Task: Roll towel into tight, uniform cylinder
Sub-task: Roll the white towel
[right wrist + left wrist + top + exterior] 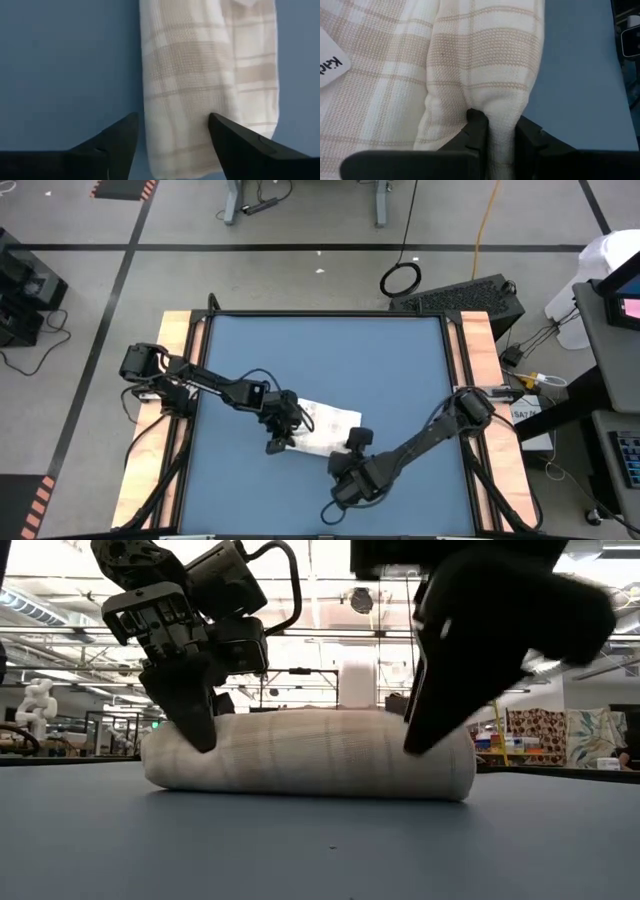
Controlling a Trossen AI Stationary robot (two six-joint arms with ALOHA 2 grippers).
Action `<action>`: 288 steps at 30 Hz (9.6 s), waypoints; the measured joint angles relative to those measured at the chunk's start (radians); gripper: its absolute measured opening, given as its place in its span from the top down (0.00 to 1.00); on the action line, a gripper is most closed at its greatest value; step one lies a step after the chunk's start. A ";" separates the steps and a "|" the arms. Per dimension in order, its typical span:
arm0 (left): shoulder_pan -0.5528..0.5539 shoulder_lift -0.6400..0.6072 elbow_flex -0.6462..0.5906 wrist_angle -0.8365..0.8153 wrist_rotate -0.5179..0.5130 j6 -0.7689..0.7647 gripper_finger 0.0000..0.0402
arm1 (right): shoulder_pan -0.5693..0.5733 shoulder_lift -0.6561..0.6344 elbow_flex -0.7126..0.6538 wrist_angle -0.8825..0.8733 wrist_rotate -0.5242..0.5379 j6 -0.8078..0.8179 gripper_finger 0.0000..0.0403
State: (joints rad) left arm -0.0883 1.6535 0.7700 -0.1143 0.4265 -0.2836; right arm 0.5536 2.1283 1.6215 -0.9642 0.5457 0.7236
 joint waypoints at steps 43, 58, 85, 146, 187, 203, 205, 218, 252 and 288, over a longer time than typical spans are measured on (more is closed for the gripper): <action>-0.081 -0.023 0.000 0.031 -0.222 0.185 0.86 | -0.066 0.018 0.031 -0.055 -0.063 0.054 0.36; -0.088 -0.147 -0.004 0.048 -0.426 0.229 0.59 | -0.146 0.009 -0.087 0.109 -0.229 -0.063 0.36; -0.457 -0.093 -0.041 0.154 -0.785 0.267 0.46 | -0.181 0.000 -0.090 0.162 -0.325 -0.108 0.36; -0.108 -0.022 -0.035 0.102 -0.291 0.005 0.91 | -0.121 -0.067 -0.091 0.042 -0.129 -0.171 0.09; -0.400 -0.237 -0.085 0.124 -0.709 0.243 0.43 | -0.407 -0.066 -0.168 0.248 -0.823 -0.447 0.75; -0.442 -0.050 -0.084 0.225 -0.916 0.240 0.38 | -0.522 -0.064 -0.168 0.270 -1.005 -0.589 0.75; -0.441 -0.050 -0.084 0.226 -0.965 0.243 0.34 | -0.527 -0.064 -0.169 0.278 -1.034 -0.590 0.75; -0.413 -0.022 -0.084 0.243 -0.943 0.285 0.15 | -0.526 -0.065 -0.168 0.285 -1.102 -0.566 0.75; -0.396 0.036 -0.083 0.244 -0.938 0.194 0.46 | -0.526 -0.067 -0.167 0.304 -1.092 -0.522 0.72; 0.010 -0.019 -0.083 0.203 -0.072 0.056 0.76 | -0.147 -0.149 -0.163 0.251 -0.135 -0.271 0.14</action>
State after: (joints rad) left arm -0.0780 1.6348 0.6868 0.0883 0.3550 -0.2278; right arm 0.4069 1.9795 1.4582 -0.7136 0.4106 0.4530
